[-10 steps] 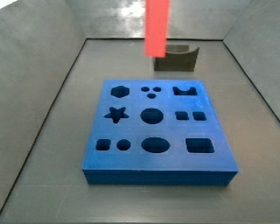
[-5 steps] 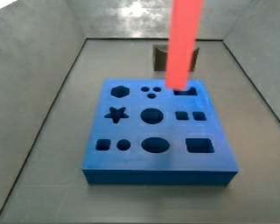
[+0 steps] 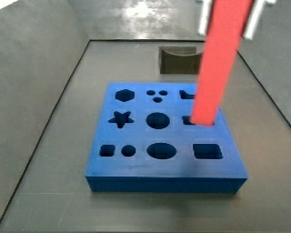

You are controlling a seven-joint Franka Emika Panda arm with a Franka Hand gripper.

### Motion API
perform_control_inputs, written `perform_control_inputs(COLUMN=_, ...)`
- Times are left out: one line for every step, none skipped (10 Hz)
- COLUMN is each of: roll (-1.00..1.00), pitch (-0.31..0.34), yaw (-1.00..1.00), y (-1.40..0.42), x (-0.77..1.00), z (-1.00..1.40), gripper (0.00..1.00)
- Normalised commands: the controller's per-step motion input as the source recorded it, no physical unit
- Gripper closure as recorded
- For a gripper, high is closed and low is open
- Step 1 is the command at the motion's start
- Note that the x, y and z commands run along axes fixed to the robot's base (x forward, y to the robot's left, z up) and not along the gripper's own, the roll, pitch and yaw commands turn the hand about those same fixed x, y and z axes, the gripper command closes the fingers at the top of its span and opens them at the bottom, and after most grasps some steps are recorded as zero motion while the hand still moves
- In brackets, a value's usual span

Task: Pick up the rectangle object. Move up. Move to above the board. Insert the rectangle object.
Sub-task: Insert the rectangle object.

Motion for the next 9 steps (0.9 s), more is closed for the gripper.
perform_control_inputs(roll=0.16, pitch=0.000, yaw=-0.56, y=-0.20, x=0.46, z=-0.19, gripper=1.00)
perform_control_inputs(roll=0.11, pitch=0.000, yaw=-0.67, y=-0.09, x=0.37, z=-0.22, gripper=1.00)
perform_control_inputs(roll=0.08, pitch=0.000, yaw=-0.73, y=0.00, x=0.31, z=-0.25, gripper=1.00)
perform_control_inputs(roll=0.03, pitch=0.000, yaw=-0.74, y=0.00, x=0.27, z=-0.28, gripper=1.00)
perform_control_inputs(roll=0.00, pitch=0.017, yaw=-0.78, y=0.00, x=0.19, z=-0.25, gripper=1.00)
perform_control_inputs(roll=0.00, pitch=0.071, yaw=-0.87, y=0.00, x=0.07, z=-0.24, gripper=1.00)
perform_control_inputs(roll=0.00, pitch=0.171, yaw=-0.97, y=0.00, x=0.00, z=-0.22, gripper=1.00)
perform_control_inputs(roll=0.00, pitch=0.171, yaw=-0.47, y=0.00, x=0.00, z=0.00, gripper=1.00)
perform_control_inputs(roll=0.02, pitch=0.000, yaw=0.00, y=-0.04, x=0.00, z=0.00, gripper=1.00)
